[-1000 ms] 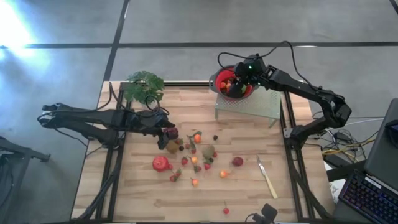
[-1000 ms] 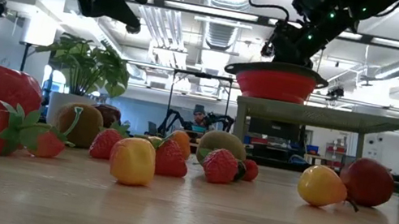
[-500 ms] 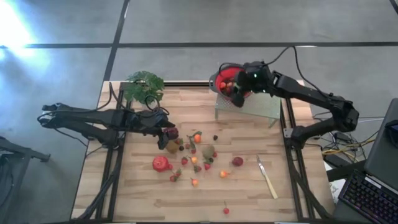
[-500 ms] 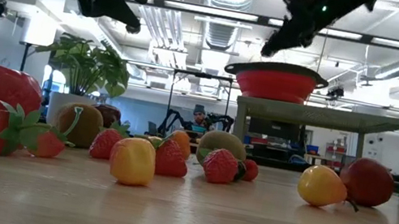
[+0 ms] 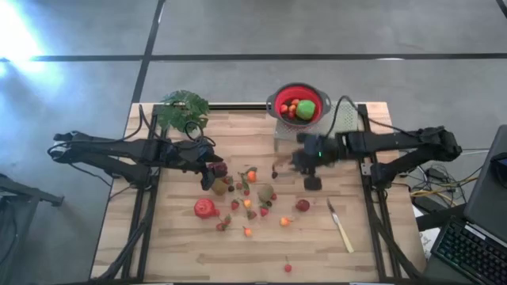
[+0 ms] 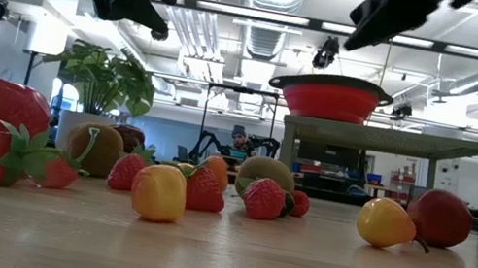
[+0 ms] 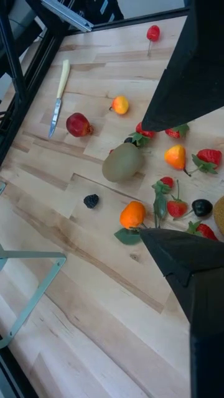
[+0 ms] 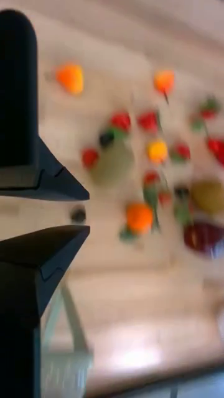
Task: Pick & Place Fruit
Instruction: Put the red cherry into the strainer bowl on the shelf
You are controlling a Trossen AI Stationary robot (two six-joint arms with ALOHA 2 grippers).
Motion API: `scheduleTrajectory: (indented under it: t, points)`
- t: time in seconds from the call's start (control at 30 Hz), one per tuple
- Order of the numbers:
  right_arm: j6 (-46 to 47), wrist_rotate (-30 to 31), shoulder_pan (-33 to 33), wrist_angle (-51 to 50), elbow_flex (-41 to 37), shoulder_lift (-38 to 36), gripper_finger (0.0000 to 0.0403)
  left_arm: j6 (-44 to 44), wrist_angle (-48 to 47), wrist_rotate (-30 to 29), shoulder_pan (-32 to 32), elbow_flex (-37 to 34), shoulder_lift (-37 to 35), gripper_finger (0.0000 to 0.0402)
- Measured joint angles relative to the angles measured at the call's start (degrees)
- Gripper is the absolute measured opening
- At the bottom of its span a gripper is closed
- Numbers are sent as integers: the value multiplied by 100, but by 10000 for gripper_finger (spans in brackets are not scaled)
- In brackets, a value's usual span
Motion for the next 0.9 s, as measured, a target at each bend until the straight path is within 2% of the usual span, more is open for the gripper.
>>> scheduleTrajectory:
  t: [0.17,0.33,0.5,0.63,0.9]
  points:
    - [695,22,931,14,-234,49,51,0,0,0,-1,0,0,273]
    - [1117,429,1833,259,-372,174,43,2,-4,0,-1,0,0,273]
    - [924,503,2566,939,-409,484,48,0,3,1,-1,-2,0,273]
    - [616,505,2995,1092,-193,947,58,0,-1,-2,-1,-2,0,273]
    - [329,391,3425,1075,529,2024,100,0,-2,-1,-1,-2,2,273]
